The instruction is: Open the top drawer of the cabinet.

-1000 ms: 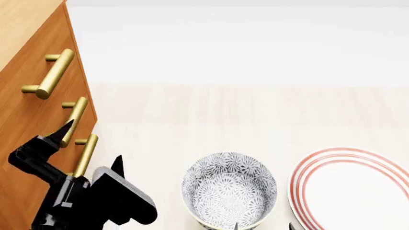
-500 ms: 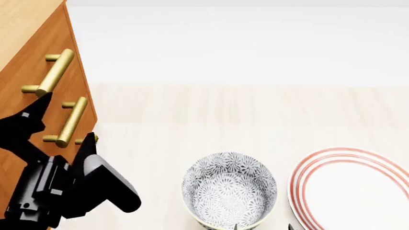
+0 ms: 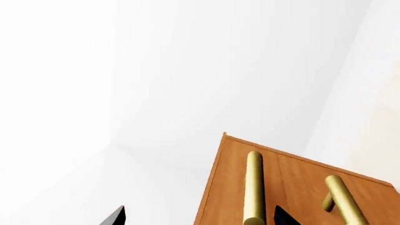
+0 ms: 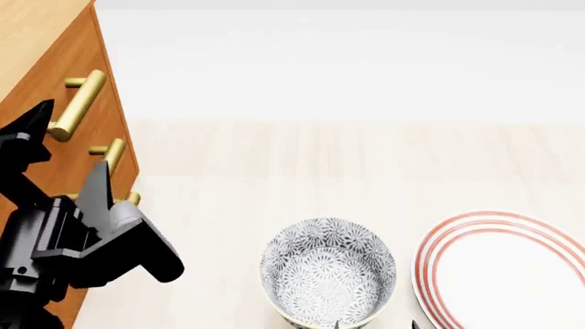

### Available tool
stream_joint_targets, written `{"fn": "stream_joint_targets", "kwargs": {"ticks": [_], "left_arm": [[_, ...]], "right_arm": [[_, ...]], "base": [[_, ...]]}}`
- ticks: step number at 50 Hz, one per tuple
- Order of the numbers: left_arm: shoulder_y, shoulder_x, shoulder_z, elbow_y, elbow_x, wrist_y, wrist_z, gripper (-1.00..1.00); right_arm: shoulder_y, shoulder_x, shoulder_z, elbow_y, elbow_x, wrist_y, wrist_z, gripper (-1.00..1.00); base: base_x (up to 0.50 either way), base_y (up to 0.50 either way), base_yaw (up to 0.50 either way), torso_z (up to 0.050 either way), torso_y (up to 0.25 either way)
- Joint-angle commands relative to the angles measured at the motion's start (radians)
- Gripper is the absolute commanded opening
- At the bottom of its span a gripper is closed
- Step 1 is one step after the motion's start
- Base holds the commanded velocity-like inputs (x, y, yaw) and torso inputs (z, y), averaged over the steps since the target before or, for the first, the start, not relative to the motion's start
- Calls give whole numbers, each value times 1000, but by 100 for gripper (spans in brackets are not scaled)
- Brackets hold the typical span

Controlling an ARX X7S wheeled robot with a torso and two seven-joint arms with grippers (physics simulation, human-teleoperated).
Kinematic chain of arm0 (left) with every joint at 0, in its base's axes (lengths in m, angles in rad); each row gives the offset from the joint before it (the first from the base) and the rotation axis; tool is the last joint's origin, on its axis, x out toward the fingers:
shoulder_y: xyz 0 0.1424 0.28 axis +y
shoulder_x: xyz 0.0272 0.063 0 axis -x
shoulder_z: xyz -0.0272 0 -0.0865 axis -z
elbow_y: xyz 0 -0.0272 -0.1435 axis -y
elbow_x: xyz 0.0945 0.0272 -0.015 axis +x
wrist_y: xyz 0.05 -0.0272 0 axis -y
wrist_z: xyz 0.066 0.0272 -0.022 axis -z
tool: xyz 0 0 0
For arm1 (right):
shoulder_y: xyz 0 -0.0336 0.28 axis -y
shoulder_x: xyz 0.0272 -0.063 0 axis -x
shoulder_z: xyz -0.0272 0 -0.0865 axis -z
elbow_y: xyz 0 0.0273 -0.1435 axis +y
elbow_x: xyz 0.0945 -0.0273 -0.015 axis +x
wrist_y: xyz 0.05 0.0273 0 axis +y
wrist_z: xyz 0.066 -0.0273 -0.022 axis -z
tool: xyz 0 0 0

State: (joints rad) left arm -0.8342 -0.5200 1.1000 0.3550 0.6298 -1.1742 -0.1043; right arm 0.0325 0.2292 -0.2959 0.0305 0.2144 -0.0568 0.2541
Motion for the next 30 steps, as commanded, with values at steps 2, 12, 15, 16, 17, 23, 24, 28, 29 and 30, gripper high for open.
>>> {"fn": "stream_joint_targets", "kwargs": {"ticks": [2, 12, 15, 16, 17, 23, 24, 28, 29, 30], "left_arm": [[-53, 2, 22, -49, 10, 6, 25, 100], [-93, -2, 43, -95, 7, 33, 51, 100], [-97, -6, 52, -99, 11, 35, 56, 100], [-98, -7, 55, -99, 12, 36, 59, 100], [-100, -8, 58, -100, 11, 39, 62, 100], [-113, -9, 65, -130, 4, 58, 70, 100], [-114, -9, 65, -132, 3, 59, 72, 100], [-122, -5, 66, -163, 0, 68, 70, 100], [-123, -4, 64, -166, -2, 69, 70, 100], [-125, -2, 62, -173, -4, 70, 70, 100]], "right_arm": [[3, 3, -3, 3, 7, -1, 3, 100], [4, 6, -5, 1, 13, 1, 8, 100], [4, 6, -5, -2, 14, 2, 12, 100], [4, 7, -5, -3, 14, 3, 13, 100], [4, 7, -6, -5, 14, 4, 14, 100], [5, 8, -8, 2, 15, -5, 15, 100], [4, 8, -8, 0, 16, -4, 16, 100], [7, 9, -10, 3, 18, -5, 15, 100], [8, 9, -11, 7, 18, -8, 15, 100], [7, 9, -11, 8, 19, -9, 15, 100]], "base": [[0, 0, 0, 0, 0], [0, 0, 0, 0, 0], [0, 0, 0, 0, 0], [0, 0, 0, 0, 0], [0, 0, 0, 0, 0], [0, 0, 0, 0, 0], [0, 0, 0, 0, 0], [0, 0, 0, 0, 0], [0, 0, 0, 0, 0], [0, 0, 0, 0, 0]]}}
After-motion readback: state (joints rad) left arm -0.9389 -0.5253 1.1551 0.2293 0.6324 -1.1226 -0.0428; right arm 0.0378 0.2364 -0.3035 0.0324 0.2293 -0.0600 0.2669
